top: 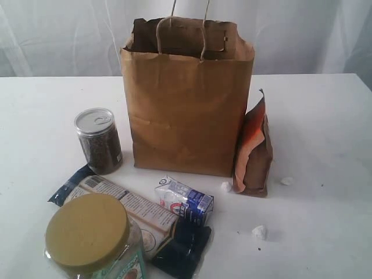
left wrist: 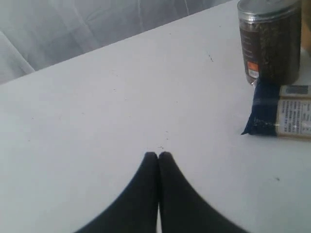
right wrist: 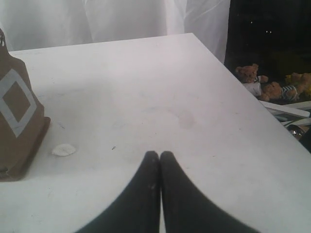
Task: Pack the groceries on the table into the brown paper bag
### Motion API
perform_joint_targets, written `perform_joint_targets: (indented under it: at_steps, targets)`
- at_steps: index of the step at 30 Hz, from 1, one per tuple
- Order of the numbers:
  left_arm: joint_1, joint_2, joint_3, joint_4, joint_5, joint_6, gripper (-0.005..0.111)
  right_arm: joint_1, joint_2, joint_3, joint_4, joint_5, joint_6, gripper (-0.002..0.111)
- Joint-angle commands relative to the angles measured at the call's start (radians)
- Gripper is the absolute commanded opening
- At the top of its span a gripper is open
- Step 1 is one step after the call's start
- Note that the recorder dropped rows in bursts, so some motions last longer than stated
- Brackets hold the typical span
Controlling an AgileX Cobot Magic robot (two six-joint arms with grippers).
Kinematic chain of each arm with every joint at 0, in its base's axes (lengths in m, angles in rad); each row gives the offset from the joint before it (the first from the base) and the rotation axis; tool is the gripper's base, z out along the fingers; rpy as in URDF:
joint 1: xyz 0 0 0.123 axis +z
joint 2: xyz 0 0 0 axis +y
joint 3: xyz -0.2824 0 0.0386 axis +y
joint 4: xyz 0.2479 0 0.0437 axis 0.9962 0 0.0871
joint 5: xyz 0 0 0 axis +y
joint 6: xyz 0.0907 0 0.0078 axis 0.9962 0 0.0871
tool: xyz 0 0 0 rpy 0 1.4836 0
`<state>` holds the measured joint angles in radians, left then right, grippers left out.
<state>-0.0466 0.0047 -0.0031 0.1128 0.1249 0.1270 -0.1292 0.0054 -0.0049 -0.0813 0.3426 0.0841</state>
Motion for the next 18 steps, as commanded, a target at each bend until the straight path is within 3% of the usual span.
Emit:
perform_joint_targets:
  at_steps: [1, 6, 10, 12, 15, 18]
  targets:
    - [-0.006, -0.005, 0.003, 0.027, -0.001, 0.057, 0.000, 0.000, -0.005, 0.005, 0.003, 0.001, -0.011, 0.000]
    - [-0.006, -0.005, 0.003, 0.027, -0.011, 0.056, 0.000, 0.000, -0.005, 0.005, 0.003, 0.001, -0.011, 0.000]
    - [-0.006, -0.005, 0.003, 0.021, -0.147, 0.044, 0.000, 0.000, -0.005, 0.005, 0.003, 0.001, -0.011, 0.000]
    - [-0.006, -0.005, 0.003, -0.045, -0.247, -0.115, 0.000, 0.000, -0.005, 0.005, 0.003, 0.001, -0.011, 0.000]
    - [-0.006, -0.005, 0.003, -0.144, -0.381, -0.497, 0.000, 0.000, -0.005, 0.005, 0.001, 0.001, -0.011, 0.000]
    - [-0.006, -0.005, 0.003, -0.146, -0.499, -0.634, 0.000, 0.000, -0.005, 0.005, 0.001, 0.001, -0.011, 0.000]
